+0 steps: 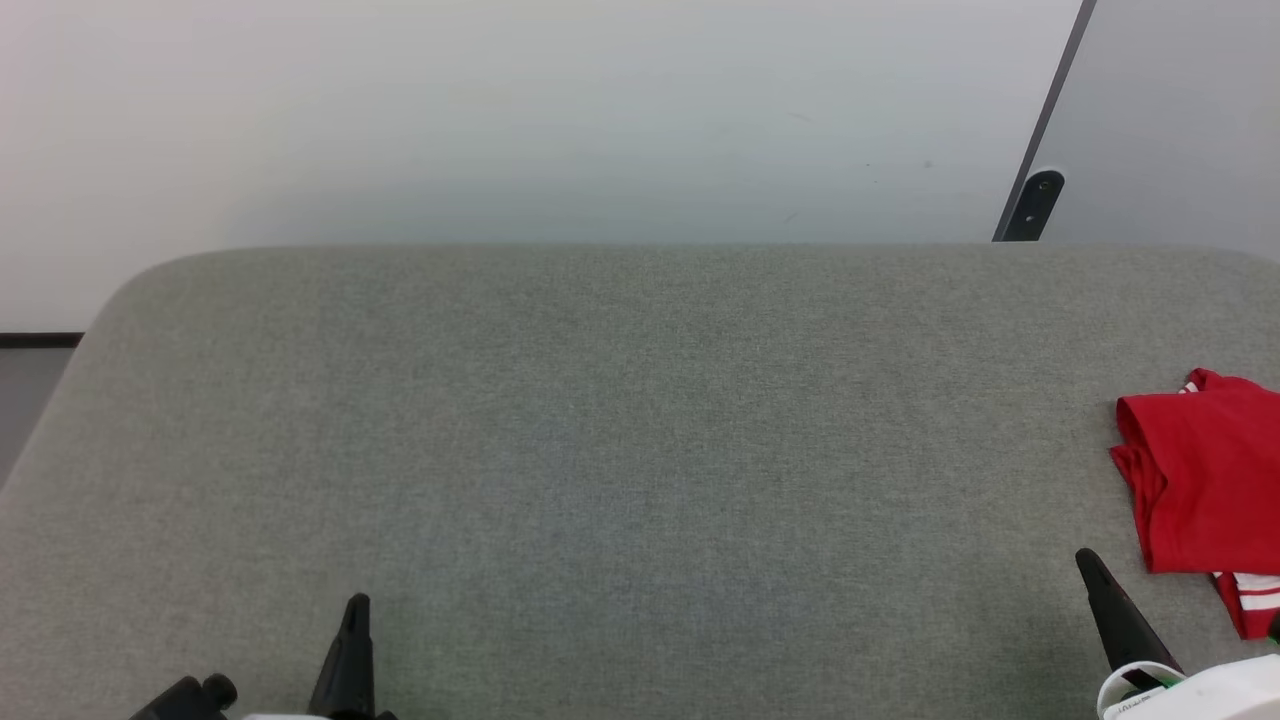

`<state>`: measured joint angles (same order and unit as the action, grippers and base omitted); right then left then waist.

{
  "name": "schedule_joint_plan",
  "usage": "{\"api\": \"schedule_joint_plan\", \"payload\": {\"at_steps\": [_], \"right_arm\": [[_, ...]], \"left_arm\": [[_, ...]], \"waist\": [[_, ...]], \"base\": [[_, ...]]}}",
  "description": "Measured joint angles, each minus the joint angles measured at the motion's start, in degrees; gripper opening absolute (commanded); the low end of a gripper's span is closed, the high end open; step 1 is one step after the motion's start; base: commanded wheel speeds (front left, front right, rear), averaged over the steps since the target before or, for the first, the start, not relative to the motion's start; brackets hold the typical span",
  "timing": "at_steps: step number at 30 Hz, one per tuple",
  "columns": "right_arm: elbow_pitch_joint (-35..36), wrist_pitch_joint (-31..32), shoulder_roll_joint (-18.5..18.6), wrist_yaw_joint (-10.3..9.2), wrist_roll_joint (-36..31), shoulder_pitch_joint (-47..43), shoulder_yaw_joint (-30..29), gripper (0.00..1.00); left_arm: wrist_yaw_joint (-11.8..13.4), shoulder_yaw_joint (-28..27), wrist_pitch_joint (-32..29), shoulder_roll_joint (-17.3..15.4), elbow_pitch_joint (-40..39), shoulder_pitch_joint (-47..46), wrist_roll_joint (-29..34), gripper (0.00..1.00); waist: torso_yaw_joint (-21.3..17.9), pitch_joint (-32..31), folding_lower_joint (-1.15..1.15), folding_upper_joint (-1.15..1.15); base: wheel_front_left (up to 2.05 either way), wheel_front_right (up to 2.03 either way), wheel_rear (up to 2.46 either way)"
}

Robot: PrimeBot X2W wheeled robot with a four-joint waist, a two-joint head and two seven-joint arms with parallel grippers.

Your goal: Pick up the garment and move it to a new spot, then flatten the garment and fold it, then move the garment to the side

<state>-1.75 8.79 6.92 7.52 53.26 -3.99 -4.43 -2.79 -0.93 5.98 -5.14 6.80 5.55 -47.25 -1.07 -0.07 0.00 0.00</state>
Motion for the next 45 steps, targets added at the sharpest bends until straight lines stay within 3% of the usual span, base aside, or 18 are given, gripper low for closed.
{"api": "schedule_joint_plan", "payload": {"at_steps": [45], "right_arm": [[-7.46,-1.32,-2.4,-0.02,23.59,5.91,-1.22,0.0]], "left_arm": [[-2.77,-2.75,-7.05,0.94,4.39,-6.88,-27.67,0.0]], "waist": [[0.55,0.13,0.0,0.0]], "base": [[0.0,0.0,0.0]]}}
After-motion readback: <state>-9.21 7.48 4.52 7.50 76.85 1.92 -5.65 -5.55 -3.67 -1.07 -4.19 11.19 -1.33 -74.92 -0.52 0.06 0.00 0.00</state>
